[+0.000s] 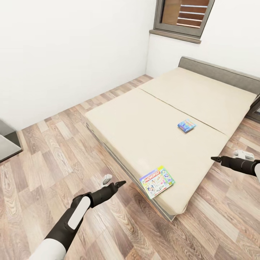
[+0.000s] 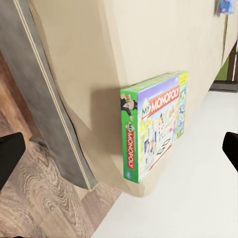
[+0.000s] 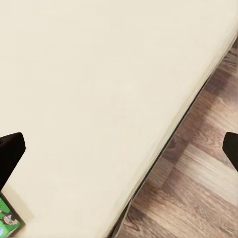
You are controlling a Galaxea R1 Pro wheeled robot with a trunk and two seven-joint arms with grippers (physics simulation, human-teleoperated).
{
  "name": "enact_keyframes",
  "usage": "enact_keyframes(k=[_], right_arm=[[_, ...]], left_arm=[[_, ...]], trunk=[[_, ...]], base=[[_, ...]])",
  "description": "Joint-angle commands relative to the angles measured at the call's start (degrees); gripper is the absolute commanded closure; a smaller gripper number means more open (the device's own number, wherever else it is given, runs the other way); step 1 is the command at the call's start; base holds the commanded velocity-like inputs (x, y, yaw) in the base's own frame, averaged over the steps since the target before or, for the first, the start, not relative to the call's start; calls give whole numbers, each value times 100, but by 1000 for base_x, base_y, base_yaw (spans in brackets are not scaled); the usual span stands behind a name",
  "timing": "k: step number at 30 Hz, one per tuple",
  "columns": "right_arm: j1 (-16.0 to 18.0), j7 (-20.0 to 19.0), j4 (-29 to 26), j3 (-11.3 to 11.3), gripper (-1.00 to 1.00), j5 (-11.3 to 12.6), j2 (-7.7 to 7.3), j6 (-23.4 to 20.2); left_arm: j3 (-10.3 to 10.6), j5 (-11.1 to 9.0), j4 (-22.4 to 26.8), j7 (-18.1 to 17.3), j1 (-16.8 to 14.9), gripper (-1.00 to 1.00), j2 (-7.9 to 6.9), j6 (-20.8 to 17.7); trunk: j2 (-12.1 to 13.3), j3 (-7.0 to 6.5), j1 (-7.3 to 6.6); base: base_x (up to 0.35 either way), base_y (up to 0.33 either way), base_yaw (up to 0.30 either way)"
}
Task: Put all the toys in the child's room - the three board games (two on the bed and one on the table), the two jigsaw puzzles on the table, and the tennis ball on the table - inside the toy box on the table in the child's room.
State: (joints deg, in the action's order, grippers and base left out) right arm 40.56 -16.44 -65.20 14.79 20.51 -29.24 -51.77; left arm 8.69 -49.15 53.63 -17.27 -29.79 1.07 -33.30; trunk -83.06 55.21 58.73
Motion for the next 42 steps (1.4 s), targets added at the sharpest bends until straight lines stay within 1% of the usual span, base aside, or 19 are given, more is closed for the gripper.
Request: enact_keyframes(k=[1,4,6,7,12,13,18,19,23,27,33,42], right_arm=[[3,-51,-3,10,-100,-43,1,-24],[-13,-52,-55,8,-100,-45,3,-25],[-39,-52,-84,7,-100,-43,4,-26],[-39,-52,-84,7,-100,-43,4,-26],[-78,-52,-155,10,-100,-41,5,-26],[-78,-52,-155,10,-100,-41,5,-26],[-105,-52,-184,13,-100,-41,6,-26],[-105,-52,-184,13,-100,-41,6,-26],[-115,-52,-213,14,-100,-40,6,-26],[-135,-52,-273,13,-100,-39,6,-26],[-152,-52,-305,12,-100,-38,9,-26],[-168,-52,-341,9,-100,-38,14,-26]], left_arm=[[-4,-28,-1,-1,-3,-100,1,-29],[3,-51,-123,-117,-23,-100,-9,185],[7,-53,-188,-269,-31,-100,-12,281],[7,-53,-188,-269,-31,-100,-12,281],[12,-30,-431,-755,-48,-100,-7,414],[12,-30,-431,-755,-48,-100,-7,414],[6,-20,-770,-1169,-89,-100,-13,529],[6,-20,-770,-1169,-89,-100,-13,529],[-6,-15,-923,-1429,-110,-100,-30,584],[-24,-15,-1073,-1551,-118,-100,-43,609],[-40,-23,-1306,-1619,-122,-100,-66,624],[-49,-31,-1415,-1650,-124,-100,-85,674]], trunk=[[-2,4,0],[-2,4,0],[-2,5,0],[-2,5,0],[-2,5,0],[-2,5,0],[-2,5,0],[-2,5,0],[-2,5,0],[-2,5,0],[-2,5,0],[-2,6,0]], base=[[0,0,0],[0,0,0],[0,0,0],[0,0,0],[0,0,0],[0,0,0],[0,0,0],[0,0,0],[0,0,0],[0,0,-51],[0,0,-167],[0,0,-66]])
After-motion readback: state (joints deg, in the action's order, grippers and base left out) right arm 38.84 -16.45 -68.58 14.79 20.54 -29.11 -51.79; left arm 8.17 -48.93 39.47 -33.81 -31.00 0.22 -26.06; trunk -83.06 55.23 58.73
